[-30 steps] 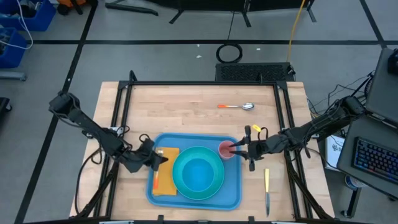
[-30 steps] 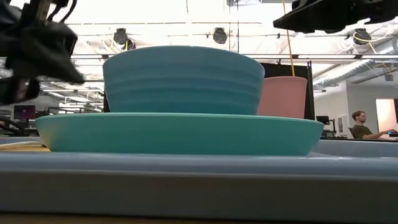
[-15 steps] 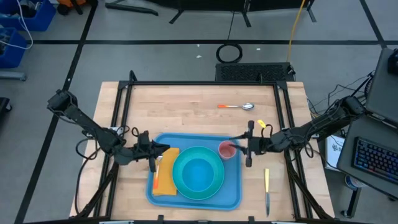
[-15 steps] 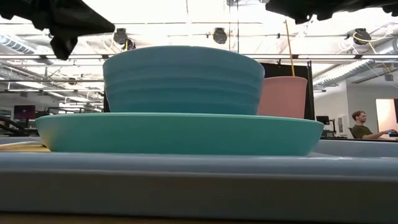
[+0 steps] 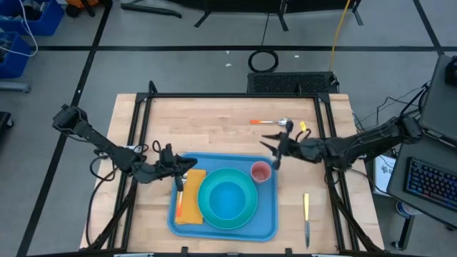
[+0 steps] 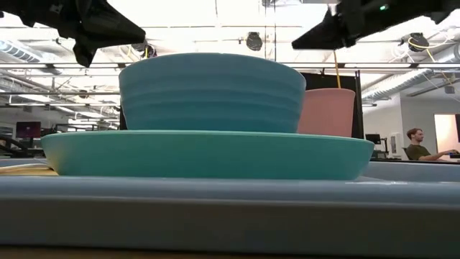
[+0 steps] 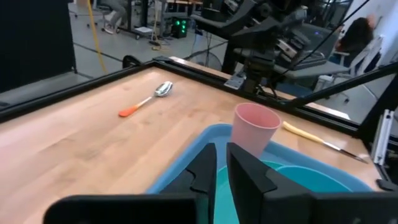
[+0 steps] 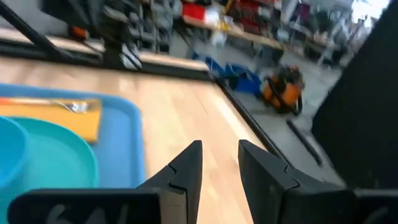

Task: Set up tray
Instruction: Put the orange spoon on the yellow napkin to the right of the orange fork

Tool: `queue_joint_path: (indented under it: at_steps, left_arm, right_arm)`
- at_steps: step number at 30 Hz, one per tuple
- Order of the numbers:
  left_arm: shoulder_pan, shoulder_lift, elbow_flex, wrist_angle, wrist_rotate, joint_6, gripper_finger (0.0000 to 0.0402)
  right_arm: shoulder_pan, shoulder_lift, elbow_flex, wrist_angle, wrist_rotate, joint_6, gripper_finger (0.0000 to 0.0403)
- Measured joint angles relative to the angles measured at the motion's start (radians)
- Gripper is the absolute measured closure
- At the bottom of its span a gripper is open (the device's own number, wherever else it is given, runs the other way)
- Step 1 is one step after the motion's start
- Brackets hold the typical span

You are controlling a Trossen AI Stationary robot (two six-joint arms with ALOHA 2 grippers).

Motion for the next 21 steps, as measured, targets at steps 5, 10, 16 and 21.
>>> queue_joint_path:
  at_steps: [5, 10, 16, 21]
  left_arm:
    - [0.004, 0.0, 0.0, 0.0, 0.001, -0.006, 0.0366]
    - [0.003, 0.0, 0.0, -0.001, 0.041, -0.011, 0.0376]
    - [0.003, 0.0, 0.0, 0.0, 0.053, -0.012, 0.0392]
    - [0.004, 0.0, 0.0, 0.001, 0.051, -0.012, 0.0397]
  right_arm:
    - [-0.153, 0.0, 0.115, -0.289, -0.076, 0.045, 0.031]
    - [-0.322, 0.0, 0.203, -0.49, -0.203, 0.029, 0.031]
    - [-0.528, 0.009, 0.217, -0.623, -0.41, -0.046, 0.031]
    - [-0.663, 0.069, 0.216, -0.705, -0.474, -0.119, 0.031]
